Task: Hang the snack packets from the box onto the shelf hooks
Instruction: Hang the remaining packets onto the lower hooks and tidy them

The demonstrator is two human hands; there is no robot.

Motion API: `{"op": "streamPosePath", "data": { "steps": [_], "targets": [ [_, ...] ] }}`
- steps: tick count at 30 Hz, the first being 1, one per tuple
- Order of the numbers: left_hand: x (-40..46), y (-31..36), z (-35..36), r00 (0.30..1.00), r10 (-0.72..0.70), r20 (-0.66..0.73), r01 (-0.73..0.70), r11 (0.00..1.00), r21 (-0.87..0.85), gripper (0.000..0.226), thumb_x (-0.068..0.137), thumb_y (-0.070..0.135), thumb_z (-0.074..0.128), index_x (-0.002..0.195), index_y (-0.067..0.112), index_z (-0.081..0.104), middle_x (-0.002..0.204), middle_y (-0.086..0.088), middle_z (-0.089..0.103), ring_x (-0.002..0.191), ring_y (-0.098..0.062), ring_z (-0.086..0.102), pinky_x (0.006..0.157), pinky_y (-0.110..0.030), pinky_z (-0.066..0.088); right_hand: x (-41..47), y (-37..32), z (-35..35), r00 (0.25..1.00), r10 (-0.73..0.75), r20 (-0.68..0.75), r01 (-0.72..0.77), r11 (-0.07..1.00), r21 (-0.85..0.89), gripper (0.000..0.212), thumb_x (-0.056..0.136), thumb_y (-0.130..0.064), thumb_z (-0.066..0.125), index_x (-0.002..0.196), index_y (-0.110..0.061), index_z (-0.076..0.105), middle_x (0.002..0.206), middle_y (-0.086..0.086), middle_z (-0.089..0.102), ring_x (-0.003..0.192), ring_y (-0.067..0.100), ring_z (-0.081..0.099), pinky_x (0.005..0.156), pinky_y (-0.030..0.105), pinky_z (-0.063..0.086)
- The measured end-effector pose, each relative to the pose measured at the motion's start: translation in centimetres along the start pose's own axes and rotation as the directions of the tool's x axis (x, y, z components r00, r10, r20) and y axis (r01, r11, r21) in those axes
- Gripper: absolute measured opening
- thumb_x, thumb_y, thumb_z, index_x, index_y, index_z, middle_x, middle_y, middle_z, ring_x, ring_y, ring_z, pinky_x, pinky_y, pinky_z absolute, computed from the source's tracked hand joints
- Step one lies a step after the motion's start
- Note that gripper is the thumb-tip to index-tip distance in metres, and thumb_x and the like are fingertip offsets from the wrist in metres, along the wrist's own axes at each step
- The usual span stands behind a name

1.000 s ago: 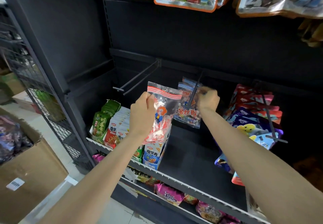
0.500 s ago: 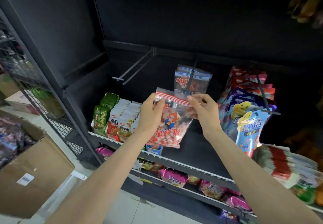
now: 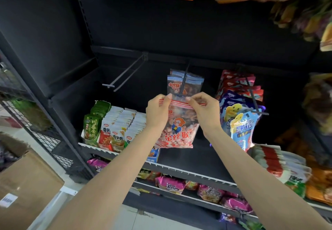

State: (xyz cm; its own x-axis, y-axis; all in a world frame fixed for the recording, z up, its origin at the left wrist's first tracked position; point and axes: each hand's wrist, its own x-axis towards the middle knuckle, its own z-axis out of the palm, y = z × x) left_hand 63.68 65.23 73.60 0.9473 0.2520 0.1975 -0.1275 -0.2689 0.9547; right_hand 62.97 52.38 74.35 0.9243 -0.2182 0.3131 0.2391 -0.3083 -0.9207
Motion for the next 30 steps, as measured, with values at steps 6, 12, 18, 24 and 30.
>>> {"op": "streamPosePath", "data": {
  "steps": [6,12,18,24,30],
  "targets": [
    [0.9,-0.3,0.2,1.000,0.004,-0.019,-0.002,0.998,0.062,0.032,0.097,0.034,0.047,0.088,0.008,0.062,0.079,-0.001,0.063,0.073,-0.009,0.060,0.062,-0.018,0.044,0.7,0.0,0.7,1.000,0.006,-0.016,-0.007,0.997,-0.073,0.006,0.090,-0.018,0.063,0.084,-0.015,0.064,0.086,-0.002,0.064,0.077,0.006,0.059,0.056,0.006,0.046],
    [1.6,-0.6,0.2,0.999,0.050,-0.007,-0.048,0.988,0.147,0.031,0.097,0.035,0.046,0.087,0.009,0.061,0.075,0.006,0.059,0.067,-0.003,0.057,0.059,-0.015,0.044,1.1,0.3,0.9,1.000,-0.022,0.007,0.022,0.991,-0.128,0.005,0.090,-0.018,0.062,0.086,-0.016,0.062,0.087,-0.004,0.062,0.075,0.000,0.055,0.057,0.001,0.043],
    [2.2,-1.4,0.7,0.998,0.058,-0.022,-0.054,0.989,0.138,0.031,0.097,0.032,0.046,0.087,0.008,0.062,0.077,0.001,0.061,0.070,-0.009,0.060,0.066,-0.025,0.050,1.8,0.8,1.1,0.999,-0.029,0.026,0.033,0.987,-0.157,0.006,0.090,-0.018,0.062,0.084,-0.018,0.061,0.085,-0.005,0.063,0.080,0.004,0.058,0.069,0.014,0.047],
    [3.7,-2.0,1.2,1.000,0.027,0.006,-0.028,0.980,0.199,0.031,0.097,0.033,0.048,0.087,0.008,0.063,0.074,0.006,0.059,0.068,-0.006,0.054,0.058,-0.014,0.038,2.9,1.7,1.7,1.000,-0.021,0.004,0.021,0.981,-0.193,0.004,0.090,-0.016,0.062,0.086,-0.017,0.063,0.087,-0.004,0.064,0.082,0.004,0.058,0.067,0.007,0.041],
    [7.0,-1.5,1.5,0.989,0.132,0.070,-0.145,0.962,0.230,0.015,0.094,0.016,0.055,0.095,0.009,0.069,0.088,0.001,0.067,0.082,-0.008,0.060,0.068,-0.014,0.044,5.9,1.8,2.8,0.997,-0.050,-0.051,0.035,0.963,-0.267,0.010,0.092,-0.008,0.058,0.096,-0.011,0.067,0.089,-0.006,0.062,0.082,0.003,0.056,0.063,0.002,0.037]
  ]
}}
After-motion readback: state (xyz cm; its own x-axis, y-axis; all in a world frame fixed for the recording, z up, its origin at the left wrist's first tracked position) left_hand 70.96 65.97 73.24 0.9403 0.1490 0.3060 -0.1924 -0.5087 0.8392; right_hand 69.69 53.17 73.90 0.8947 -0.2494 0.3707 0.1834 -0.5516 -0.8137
